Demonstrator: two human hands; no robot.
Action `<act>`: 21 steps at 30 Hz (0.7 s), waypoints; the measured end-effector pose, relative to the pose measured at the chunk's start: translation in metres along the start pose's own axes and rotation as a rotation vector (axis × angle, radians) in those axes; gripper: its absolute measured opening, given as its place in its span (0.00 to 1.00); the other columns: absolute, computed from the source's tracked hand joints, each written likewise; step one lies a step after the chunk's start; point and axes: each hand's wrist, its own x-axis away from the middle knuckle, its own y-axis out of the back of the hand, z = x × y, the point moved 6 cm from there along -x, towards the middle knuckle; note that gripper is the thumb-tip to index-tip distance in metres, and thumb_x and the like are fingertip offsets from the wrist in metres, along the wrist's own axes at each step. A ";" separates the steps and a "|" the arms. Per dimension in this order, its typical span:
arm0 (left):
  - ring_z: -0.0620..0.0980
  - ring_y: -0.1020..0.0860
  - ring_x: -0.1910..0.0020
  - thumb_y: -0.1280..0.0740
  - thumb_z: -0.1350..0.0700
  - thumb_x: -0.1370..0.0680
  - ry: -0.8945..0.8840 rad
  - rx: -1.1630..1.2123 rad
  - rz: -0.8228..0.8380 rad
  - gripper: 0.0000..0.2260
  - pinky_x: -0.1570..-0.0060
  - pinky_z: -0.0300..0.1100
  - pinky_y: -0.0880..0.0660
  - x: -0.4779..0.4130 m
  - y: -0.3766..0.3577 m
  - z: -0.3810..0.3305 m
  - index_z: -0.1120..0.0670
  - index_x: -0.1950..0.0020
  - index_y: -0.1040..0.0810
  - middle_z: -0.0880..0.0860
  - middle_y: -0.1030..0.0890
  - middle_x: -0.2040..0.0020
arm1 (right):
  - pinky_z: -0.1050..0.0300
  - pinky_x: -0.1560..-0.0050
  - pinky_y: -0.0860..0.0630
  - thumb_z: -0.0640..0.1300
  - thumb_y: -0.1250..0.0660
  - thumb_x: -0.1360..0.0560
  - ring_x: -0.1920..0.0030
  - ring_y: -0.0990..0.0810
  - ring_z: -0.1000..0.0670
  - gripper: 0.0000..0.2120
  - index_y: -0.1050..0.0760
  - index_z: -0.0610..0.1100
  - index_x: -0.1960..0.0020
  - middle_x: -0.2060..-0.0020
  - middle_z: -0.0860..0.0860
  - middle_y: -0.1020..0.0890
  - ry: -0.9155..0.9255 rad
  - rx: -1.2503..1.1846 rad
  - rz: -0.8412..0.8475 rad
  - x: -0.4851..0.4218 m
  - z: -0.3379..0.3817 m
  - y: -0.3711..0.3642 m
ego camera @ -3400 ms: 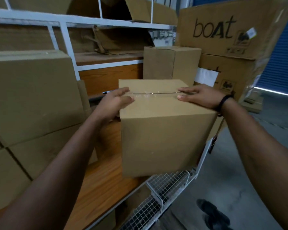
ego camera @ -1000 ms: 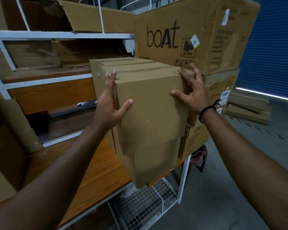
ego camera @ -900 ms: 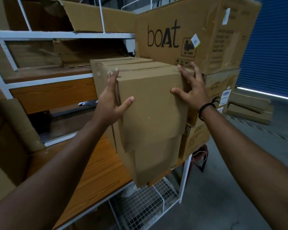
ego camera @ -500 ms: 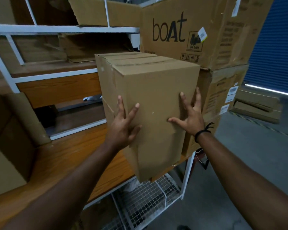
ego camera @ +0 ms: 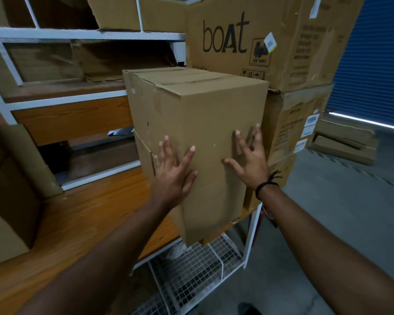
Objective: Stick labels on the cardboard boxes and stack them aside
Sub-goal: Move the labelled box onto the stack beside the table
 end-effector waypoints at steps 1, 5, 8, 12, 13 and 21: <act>0.64 0.59 0.23 0.40 0.43 0.21 0.013 0.021 0.019 0.33 0.31 0.65 0.47 0.006 -0.006 0.002 0.34 0.22 0.57 0.54 0.69 0.23 | 0.45 0.28 0.43 0.62 0.30 0.31 0.23 0.57 0.42 0.44 0.56 0.68 0.26 0.23 0.46 0.63 -0.009 -0.013 0.030 0.005 0.002 -0.007; 0.62 0.58 0.22 0.34 0.53 0.20 0.035 0.091 0.093 0.38 0.31 0.63 0.37 0.013 -0.021 0.007 0.31 0.24 0.57 0.53 0.71 0.23 | 0.43 0.28 0.41 0.64 0.27 0.34 0.23 0.61 0.43 0.50 0.63 0.73 0.29 0.24 0.49 0.66 -0.078 -0.023 0.103 0.013 0.005 -0.024; 0.63 0.56 0.21 0.34 0.54 0.20 0.027 0.110 0.121 0.36 0.31 0.62 0.35 0.008 -0.020 0.007 0.33 0.24 0.55 0.53 0.71 0.23 | 0.43 0.28 0.40 0.62 0.26 0.33 0.23 0.61 0.44 0.52 0.65 0.71 0.29 0.24 0.48 0.66 -0.124 -0.017 0.132 0.014 0.006 -0.027; 0.58 0.50 0.22 0.34 0.52 0.20 -0.040 0.150 0.139 0.34 0.34 0.55 0.31 0.017 -0.005 0.009 0.35 0.23 0.53 0.55 0.65 0.21 | 0.40 0.28 0.39 0.64 0.30 0.31 0.23 0.56 0.42 0.46 0.55 0.63 0.23 0.22 0.46 0.61 -0.115 -0.056 0.068 0.025 0.026 -0.024; 0.57 0.44 0.23 0.35 0.51 0.20 -0.047 0.147 0.134 0.34 0.40 0.52 0.27 0.022 0.002 0.013 0.36 0.23 0.53 0.55 0.63 0.20 | 0.40 0.29 0.38 0.65 0.32 0.30 0.23 0.52 0.41 0.42 0.49 0.59 0.23 0.22 0.44 0.56 -0.084 -0.077 0.020 0.031 0.037 -0.022; 0.53 0.43 0.22 0.35 0.45 0.20 0.271 0.047 -0.122 0.32 0.37 0.46 0.34 0.111 0.106 0.116 0.40 0.21 0.48 0.47 0.54 0.19 | 0.52 0.40 0.29 0.54 0.34 0.26 0.38 0.28 0.45 0.22 0.30 0.47 0.35 0.37 0.44 0.27 0.252 -0.372 -0.018 0.079 0.196 -0.071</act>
